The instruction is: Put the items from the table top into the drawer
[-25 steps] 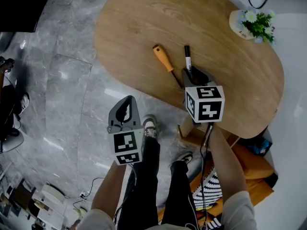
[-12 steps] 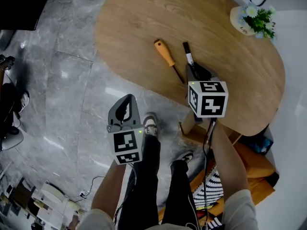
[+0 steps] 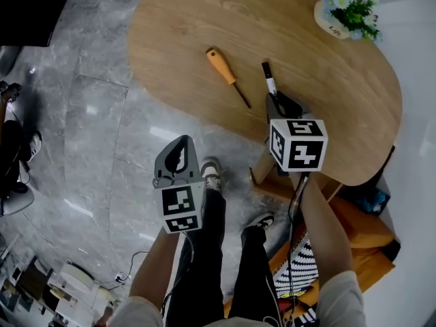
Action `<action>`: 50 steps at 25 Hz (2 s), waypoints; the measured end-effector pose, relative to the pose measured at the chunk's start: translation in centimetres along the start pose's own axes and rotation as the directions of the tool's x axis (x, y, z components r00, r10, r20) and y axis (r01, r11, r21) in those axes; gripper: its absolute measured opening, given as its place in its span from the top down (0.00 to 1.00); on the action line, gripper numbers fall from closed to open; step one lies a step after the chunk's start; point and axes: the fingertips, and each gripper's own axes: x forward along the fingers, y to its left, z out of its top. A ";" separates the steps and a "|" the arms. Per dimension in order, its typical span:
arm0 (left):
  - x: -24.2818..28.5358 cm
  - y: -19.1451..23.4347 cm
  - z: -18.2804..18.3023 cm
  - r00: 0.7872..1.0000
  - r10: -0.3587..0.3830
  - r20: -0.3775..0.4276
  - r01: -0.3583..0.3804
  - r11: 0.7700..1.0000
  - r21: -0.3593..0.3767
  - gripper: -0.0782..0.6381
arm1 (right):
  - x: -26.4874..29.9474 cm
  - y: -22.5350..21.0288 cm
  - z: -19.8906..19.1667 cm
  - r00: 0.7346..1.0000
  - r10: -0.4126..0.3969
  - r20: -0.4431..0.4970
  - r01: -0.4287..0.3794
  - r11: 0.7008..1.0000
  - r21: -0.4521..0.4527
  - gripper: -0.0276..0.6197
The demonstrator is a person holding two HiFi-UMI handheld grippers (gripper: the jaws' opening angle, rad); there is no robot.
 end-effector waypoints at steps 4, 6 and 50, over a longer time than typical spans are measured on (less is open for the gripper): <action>-0.4 -2.4 0.1 1.000 -0.024 0.007 0.023 0.999 0.022 0.88 | -1.8 -1.2 -1.5 1.000 -0.004 0.003 0.004 1.000 0.017 0.86; -0.7 -3.8 -0.1 0.999 -0.037 0.007 0.037 0.999 0.036 0.88 | -2.8 -1.8 -2.4 1.000 -0.005 0.006 0.004 1.000 0.027 0.86; -7.9 -26.1 -10.7 0.985 -0.169 -0.039 0.171 0.984 0.042 0.88 | -22.1 -8.0 -25.7 0.998 0.060 -0.006 -0.060 0.997 -0.048 0.74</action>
